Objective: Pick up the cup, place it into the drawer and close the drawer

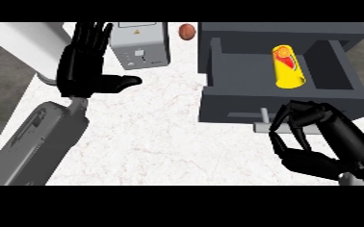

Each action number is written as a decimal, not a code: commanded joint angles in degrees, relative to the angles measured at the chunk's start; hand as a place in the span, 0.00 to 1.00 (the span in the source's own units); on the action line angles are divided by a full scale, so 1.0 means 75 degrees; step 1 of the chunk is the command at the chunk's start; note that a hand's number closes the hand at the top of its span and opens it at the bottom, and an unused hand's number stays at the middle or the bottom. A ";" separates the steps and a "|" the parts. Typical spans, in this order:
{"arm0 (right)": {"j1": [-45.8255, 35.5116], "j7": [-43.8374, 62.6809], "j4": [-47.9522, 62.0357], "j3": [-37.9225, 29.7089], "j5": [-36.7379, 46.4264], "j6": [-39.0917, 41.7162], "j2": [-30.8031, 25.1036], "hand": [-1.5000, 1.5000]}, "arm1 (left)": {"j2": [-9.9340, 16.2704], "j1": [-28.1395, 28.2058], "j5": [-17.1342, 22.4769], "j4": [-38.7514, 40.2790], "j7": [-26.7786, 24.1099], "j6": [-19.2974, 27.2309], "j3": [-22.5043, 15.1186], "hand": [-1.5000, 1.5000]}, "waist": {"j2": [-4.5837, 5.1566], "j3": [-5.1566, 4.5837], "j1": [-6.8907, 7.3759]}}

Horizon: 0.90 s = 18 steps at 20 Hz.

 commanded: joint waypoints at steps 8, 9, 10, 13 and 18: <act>-0.0847 -0.1447 0.2463 0.1450 0.3652 -0.1163 -0.0231 1.00 | 0.0987 0.2232 0.0254 -0.1332 -0.0239 -0.1148 0.0738 0.00 | 0.0033 0.0004 0.0029; -0.0526 -0.1906 0.2607 0.1442 0.3832 -0.1351 -0.0385 1.00 | 0.1048 0.2386 0.0285 -0.1168 -0.0395 -0.1468 0.0924 0.00 | 0.0036 0.0003 -0.0048; -0.0681 -0.1703 0.2668 0.1645 0.3956 -0.1451 -0.0104 1.00 | 0.1353 0.2789 0.0330 -0.1410 -0.0274 -0.1686 0.1074 0.00 | 0.0026 0.0002 -0.0040; -0.1266 -0.1742 0.3743 0.1656 0.4276 -0.1697 0.0233 0.00 | 0.1103 0.2843 0.0324 -0.0595 -0.0591 -0.2415 0.1411 0.00 | 0.0045 -0.0002 -0.0120; -0.2102 -0.2205 0.5325 0.1318 0.4660 -0.1639 -0.0018 0.00 | 0.0796 0.2928 0.0008 -0.0485 -0.0716 -0.2590 0.1634 0.00 | 0.0048 -0.0002 -0.0150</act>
